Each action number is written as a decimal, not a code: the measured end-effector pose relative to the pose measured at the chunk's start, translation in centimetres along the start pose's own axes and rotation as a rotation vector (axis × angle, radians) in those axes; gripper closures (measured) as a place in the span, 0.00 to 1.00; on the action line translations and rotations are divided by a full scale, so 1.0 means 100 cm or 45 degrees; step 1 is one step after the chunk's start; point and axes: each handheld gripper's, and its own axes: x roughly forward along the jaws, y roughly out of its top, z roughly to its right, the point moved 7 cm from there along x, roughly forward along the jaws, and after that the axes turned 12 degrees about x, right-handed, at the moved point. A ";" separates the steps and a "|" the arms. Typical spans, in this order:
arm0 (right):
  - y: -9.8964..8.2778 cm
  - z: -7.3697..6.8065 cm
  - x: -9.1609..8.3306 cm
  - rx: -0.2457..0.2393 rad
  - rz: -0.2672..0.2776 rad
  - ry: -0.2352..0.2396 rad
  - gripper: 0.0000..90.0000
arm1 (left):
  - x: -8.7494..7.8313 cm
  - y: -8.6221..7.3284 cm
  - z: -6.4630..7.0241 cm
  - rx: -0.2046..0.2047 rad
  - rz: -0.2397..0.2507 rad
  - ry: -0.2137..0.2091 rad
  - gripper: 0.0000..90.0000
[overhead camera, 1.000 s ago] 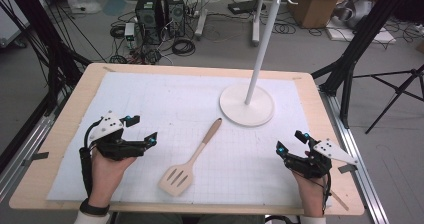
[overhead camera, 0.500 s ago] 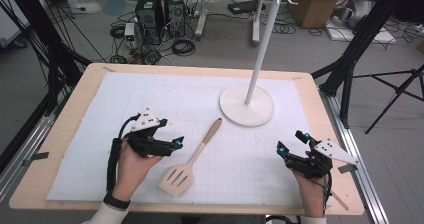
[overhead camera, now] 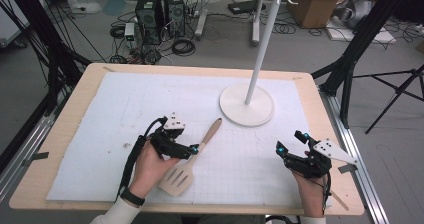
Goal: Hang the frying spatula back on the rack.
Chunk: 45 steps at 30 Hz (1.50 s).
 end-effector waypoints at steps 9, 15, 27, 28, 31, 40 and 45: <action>0.000 -0.001 0.001 0.002 -0.004 0.003 0.20 | 0.012 0.001 0.009 -0.003 -0.083 -0.024 0.36; 0.000 -0.001 0.001 0.004 -0.003 0.003 0.20 | 0.020 0.002 0.015 0.007 -0.153 -0.021 0.40; 0.000 0.000 0.000 0.011 -0.004 0.003 0.20 | 0.029 -0.001 0.022 -0.030 -0.266 -0.050 0.56; 0.000 0.000 0.000 0.011 -0.004 0.003 0.20 | 0.029 -0.001 0.022 -0.030 -0.266 -0.050 0.56; 0.000 0.000 0.001 0.003 0.003 0.003 0.20 | 0.032 -0.002 0.023 -0.035 -0.297 -0.063 0.59; 0.000 0.000 0.000 0.013 0.001 0.002 0.20 | 0.036 -0.005 0.025 -0.052 -0.349 -0.058 0.66; 0.000 0.001 0.001 0.015 0.000 0.001 0.20 | 0.040 -0.006 0.027 -0.052 -0.373 -0.073 0.69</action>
